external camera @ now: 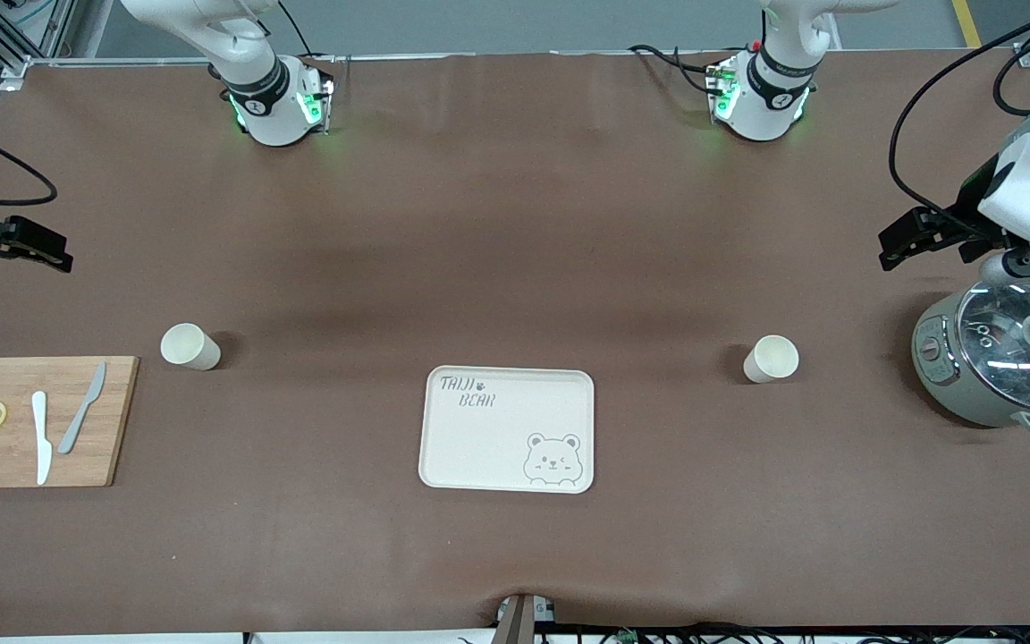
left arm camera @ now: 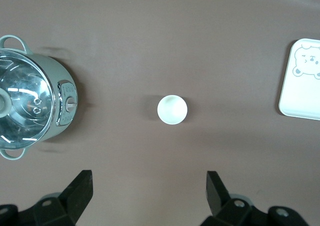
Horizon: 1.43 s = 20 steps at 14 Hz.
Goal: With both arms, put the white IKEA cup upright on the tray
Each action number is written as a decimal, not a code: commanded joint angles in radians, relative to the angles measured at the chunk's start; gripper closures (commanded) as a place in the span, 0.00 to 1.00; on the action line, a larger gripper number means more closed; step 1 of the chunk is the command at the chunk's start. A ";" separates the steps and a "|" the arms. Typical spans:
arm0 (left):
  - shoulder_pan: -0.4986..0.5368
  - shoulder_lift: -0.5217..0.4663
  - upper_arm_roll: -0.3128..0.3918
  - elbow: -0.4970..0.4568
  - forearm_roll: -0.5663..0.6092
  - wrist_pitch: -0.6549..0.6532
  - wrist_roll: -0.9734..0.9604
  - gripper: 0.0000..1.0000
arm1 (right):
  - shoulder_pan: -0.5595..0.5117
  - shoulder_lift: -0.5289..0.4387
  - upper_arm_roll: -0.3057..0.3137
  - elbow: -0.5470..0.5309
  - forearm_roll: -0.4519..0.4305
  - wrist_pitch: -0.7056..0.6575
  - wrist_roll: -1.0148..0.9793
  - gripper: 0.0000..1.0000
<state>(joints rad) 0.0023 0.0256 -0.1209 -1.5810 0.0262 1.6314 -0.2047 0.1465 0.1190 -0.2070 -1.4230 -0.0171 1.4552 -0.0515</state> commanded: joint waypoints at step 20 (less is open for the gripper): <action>0.004 0.209 0.003 -0.080 0.006 0.212 -0.065 0.00 | -0.048 -0.121 0.000 -0.195 0.071 0.059 0.001 0.00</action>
<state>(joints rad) 0.0065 0.2493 -0.1148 -1.5957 0.0262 1.7797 -0.2261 0.1320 -0.0279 -0.2145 -1.6347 0.0384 1.5101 -0.0501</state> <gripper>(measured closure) 0.000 0.000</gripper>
